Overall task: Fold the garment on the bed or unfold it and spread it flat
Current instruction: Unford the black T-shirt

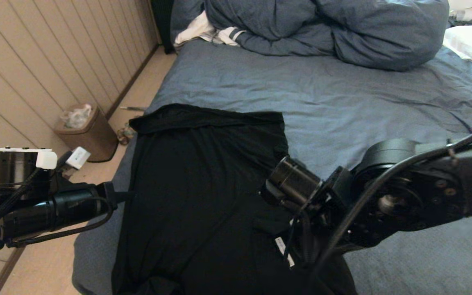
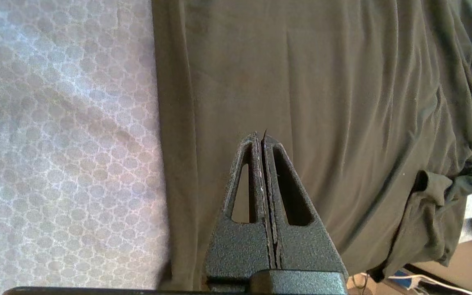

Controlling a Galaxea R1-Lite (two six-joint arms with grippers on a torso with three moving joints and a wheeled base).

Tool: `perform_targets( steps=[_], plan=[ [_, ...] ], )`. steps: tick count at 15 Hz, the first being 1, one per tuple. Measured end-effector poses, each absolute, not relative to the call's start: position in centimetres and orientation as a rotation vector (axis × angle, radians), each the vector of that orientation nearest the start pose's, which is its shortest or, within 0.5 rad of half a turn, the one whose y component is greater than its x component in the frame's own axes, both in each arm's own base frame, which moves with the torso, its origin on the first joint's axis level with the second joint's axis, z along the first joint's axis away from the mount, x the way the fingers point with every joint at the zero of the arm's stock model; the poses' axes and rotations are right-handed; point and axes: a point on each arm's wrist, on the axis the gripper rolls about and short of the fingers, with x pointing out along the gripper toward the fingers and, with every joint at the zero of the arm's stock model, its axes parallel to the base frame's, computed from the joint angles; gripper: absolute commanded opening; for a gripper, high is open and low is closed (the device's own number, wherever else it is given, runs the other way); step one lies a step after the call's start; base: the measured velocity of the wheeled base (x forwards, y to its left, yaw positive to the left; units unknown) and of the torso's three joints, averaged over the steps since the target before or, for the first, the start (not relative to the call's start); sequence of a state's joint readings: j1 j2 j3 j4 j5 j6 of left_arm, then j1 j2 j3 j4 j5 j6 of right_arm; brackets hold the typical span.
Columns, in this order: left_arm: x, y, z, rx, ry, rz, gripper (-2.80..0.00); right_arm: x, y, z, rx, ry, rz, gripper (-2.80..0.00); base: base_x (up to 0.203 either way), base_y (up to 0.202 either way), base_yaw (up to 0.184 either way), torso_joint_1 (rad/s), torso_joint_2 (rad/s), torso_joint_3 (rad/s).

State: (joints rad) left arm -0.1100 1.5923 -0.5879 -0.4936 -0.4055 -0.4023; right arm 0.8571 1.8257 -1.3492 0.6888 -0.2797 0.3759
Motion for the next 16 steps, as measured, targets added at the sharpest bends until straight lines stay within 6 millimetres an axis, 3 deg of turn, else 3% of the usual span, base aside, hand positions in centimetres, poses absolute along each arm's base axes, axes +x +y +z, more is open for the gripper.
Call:
perform_targets(
  steps=[3,5,7,11,12,16],
  plan=[
    [24.8,-3.6,14.5,-0.46,0.602,-0.397,-2.8,21.3,17.4,20.1,-0.25,1.036,0.2,-2.8,0.0,0.0,0.0,0.0,0.0,0.0],
    [24.7,-3.7,14.6,-0.459,0.6,-0.4,-2.8,20.8,15.2,20.4,-0.239,1.038,0.164,-2.8,0.0,0.0,0.0,0.0,0.0,0.0],
    [24.7,-3.7,14.5,-0.46,0.602,-0.4,-2.8,19.7,15.7,20.4,-0.262,1.033,0.203,-2.8,0.0,0.0,0.0,0.0,0.0,0.0],
    [24.6,-3.7,14.4,-0.46,0.605,-0.399,-2.8,18.4,20.3,18.7,-0.39,0.998,0.27,-2.8,0.0,0.0,0.0,0.0,0.0,0.0],
    [24.6,-3.7,14.4,-0.46,0.605,-0.399,-2.8,18.2,21.5,18.0,-0.434,0.99,0.264,-0.03,0.0,0.0,0.0,0.0,0.0,0.0],
    [24.6,-3.7,14.4,-0.46,0.607,-0.399,-2.8,18.0,25.6,16.1,-0.517,0.951,0.285,0.0,0.0,0.0,0.0,0.0,0.0,0.0]
  ],
)
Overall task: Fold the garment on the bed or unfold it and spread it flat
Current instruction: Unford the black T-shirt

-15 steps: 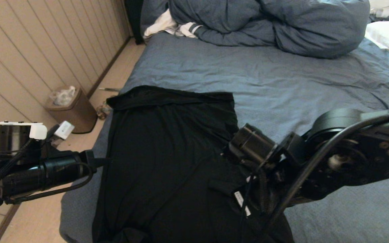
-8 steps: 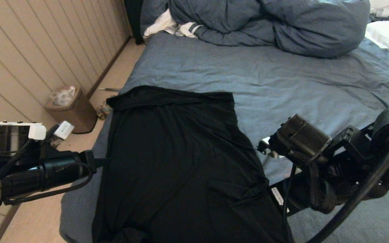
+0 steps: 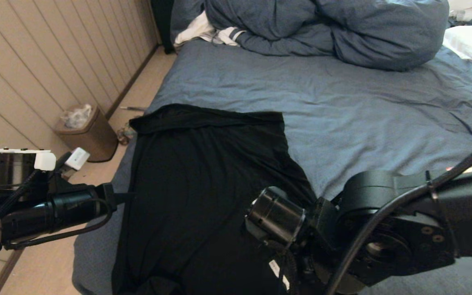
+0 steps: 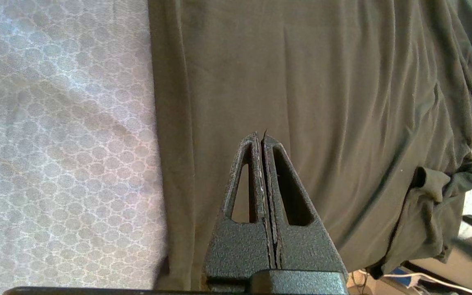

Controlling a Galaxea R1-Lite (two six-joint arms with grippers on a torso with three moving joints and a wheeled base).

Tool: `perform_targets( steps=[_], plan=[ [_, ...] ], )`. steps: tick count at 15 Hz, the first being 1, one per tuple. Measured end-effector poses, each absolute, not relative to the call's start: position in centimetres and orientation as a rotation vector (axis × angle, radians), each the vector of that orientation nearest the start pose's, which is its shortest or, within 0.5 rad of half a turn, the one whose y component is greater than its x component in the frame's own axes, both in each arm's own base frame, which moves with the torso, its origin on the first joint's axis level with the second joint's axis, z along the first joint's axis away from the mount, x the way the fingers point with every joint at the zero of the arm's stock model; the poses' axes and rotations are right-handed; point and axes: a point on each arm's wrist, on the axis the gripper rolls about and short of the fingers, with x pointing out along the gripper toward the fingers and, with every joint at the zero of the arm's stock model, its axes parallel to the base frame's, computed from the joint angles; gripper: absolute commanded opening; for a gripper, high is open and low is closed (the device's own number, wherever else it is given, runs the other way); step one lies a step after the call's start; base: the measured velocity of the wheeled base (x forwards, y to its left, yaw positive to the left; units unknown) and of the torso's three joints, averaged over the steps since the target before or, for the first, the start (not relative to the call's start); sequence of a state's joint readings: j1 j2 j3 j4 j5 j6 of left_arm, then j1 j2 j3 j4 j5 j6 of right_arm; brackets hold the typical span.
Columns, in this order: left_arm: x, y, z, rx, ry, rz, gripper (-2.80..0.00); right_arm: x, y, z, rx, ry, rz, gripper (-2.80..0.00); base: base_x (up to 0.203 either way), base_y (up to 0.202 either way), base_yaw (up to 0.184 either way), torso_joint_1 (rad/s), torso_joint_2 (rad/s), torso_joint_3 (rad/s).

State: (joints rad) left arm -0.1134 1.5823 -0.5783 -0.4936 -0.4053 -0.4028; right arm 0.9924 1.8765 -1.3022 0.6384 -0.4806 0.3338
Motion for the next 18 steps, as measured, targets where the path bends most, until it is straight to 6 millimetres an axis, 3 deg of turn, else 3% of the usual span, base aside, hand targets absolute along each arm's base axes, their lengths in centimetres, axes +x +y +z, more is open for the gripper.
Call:
perform_targets(
  steps=[5,8,18],
  plan=[
    [24.7,-3.7,14.3,-0.46,0.612,-0.398,-2.8,17.8,29.1,14.2,-0.576,0.953,0.328,0.0,0.0,0.0,0.0,0.0,0.0,0.0],
    [24.7,-3.7,14.2,-0.461,0.615,-0.397,-2.8,18.1,30.1,12.9,-0.612,0.948,0.304,0.0,0.0,0.0,0.0,0.0,0.0,0.0],
    [24.7,-3.7,14.0,-0.462,0.621,-0.395,-2.8,20.0,29.5,12.0,-0.635,0.93,0.193,0.0,0.0,0.0,0.0,0.0,0.0,0.0]
  ],
)
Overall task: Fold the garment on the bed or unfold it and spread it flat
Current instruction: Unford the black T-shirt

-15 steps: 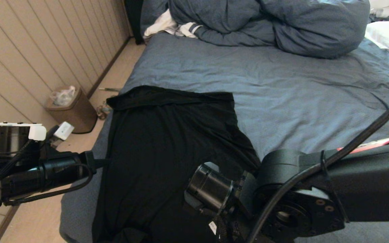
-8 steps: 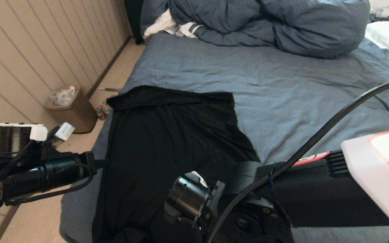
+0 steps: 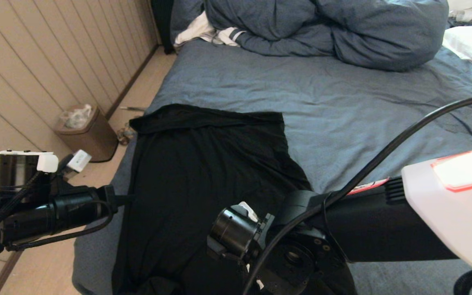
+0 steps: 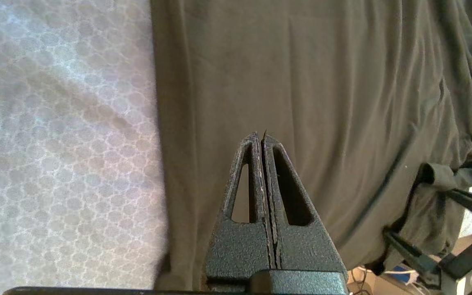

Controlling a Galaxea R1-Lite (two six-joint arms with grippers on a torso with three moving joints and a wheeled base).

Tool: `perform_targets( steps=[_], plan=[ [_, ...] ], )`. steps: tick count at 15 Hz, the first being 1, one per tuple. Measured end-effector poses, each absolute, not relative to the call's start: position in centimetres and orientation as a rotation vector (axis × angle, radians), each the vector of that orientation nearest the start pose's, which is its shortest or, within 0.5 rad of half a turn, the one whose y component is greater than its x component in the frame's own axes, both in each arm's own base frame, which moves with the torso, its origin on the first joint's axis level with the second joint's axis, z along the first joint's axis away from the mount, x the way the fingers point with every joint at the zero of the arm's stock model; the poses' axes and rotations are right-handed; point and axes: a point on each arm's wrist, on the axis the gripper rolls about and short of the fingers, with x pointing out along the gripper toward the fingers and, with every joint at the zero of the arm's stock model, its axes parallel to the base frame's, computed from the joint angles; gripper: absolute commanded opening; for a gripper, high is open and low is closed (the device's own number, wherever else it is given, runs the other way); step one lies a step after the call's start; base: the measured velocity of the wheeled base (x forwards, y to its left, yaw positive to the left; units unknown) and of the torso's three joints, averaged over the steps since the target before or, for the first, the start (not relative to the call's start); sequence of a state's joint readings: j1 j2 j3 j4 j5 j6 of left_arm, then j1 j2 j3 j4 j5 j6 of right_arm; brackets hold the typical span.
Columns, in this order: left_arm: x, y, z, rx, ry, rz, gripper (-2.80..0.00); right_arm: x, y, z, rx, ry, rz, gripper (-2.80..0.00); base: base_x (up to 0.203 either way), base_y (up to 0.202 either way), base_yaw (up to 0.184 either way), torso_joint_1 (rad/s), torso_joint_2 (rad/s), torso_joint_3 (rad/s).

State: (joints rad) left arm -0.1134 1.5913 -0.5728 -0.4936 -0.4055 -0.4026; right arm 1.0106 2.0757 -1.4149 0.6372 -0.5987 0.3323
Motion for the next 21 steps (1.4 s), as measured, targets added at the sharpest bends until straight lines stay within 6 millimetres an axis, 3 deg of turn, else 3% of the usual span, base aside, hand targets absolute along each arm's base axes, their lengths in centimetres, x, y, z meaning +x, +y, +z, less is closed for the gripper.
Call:
perform_targets(
  steps=[7,8,17,21],
  plan=[
    [24.4,-4.0,14.0,-0.459,0.626,-0.406,-2.8,19.7,28.9,13.0,-0.631,0.899,0.173,0.0,0.0,0.0,0.0,0.0,0.0,0.0],
    [24.4,-4.0,14.0,-0.459,0.625,-0.407,-2.8,19.6,28.7,13.0,-0.633,0.902,0.172,-2.8,0.0,0.0,0.0,0.0,0.0,0.0],
    [24.4,-4.0,14.1,-0.457,0.624,-0.408,-2.8,19.3,28.5,12.7,-0.646,0.91,0.175,-2.8,0.0,0.0,0.0,0.0,0.0,0.0],
    [24.3,-4.0,14.1,-0.457,0.624,-0.41,-2.8,19.1,27.9,14.0,-0.625,0.882,0.165,-2.8,0.0,0.0,0.0,0.0,0.0,0.0]
  ],
)
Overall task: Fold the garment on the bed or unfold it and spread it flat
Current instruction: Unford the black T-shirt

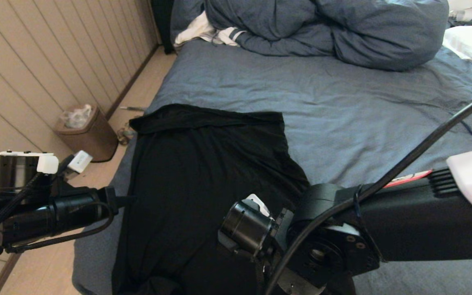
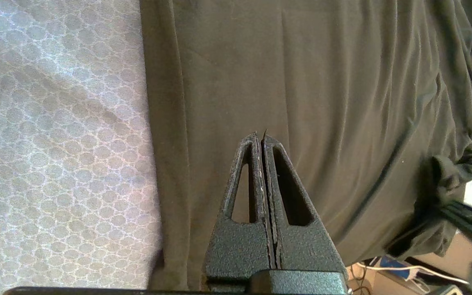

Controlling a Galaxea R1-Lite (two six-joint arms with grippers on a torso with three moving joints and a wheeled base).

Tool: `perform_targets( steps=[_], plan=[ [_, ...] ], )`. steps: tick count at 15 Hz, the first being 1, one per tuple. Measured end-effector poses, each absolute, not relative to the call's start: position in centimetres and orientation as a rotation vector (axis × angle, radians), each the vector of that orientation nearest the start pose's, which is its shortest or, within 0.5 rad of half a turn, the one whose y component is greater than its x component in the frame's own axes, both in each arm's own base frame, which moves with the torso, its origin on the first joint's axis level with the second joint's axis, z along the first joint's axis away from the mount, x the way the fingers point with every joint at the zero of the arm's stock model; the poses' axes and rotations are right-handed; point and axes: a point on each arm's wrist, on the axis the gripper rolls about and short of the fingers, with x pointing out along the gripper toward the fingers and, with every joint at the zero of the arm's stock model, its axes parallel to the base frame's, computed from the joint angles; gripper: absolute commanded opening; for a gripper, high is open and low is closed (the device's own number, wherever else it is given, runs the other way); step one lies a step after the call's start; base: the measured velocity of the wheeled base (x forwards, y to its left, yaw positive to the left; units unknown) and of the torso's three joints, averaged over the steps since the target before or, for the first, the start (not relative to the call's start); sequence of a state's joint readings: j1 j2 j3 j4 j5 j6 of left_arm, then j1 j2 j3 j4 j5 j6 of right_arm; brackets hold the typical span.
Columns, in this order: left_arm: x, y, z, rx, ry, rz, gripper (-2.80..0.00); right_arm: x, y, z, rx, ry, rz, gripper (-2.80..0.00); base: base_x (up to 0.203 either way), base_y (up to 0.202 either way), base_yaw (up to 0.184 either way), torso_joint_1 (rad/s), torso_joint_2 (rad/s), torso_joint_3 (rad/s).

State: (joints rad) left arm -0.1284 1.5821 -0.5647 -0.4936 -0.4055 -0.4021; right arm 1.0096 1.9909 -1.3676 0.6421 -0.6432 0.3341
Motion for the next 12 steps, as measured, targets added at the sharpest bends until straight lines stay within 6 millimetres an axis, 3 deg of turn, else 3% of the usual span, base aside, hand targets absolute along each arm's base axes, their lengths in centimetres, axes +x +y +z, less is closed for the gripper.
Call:
perform_targets(
  steps=[4,9,12],
  plan=[
    [24.3,-4.0,14.0,-0.457,0.626,-0.41,-2.8,19.1,24.5,16.4,-0.567,0.856,0.112,-2.8,0.0,0.0,0.0,0.0,0.0,0.0],
    [24.2,-4.0,14.1,-0.457,0.625,-0.41,-2.8,19.7,15.8,17.9,-0.461,0.9,-0.08,-2.8,0.0,0.0,0.0,0.0,0.0,0.0],
    [24.1,-4.0,14.1,-0.457,0.623,-0.41,-2.8,19.2,12.3,17.8,-0.403,0.913,-0.168,-2.8,0.0,0.0,0.0,0.0,0.0,0.0]
  ],
)
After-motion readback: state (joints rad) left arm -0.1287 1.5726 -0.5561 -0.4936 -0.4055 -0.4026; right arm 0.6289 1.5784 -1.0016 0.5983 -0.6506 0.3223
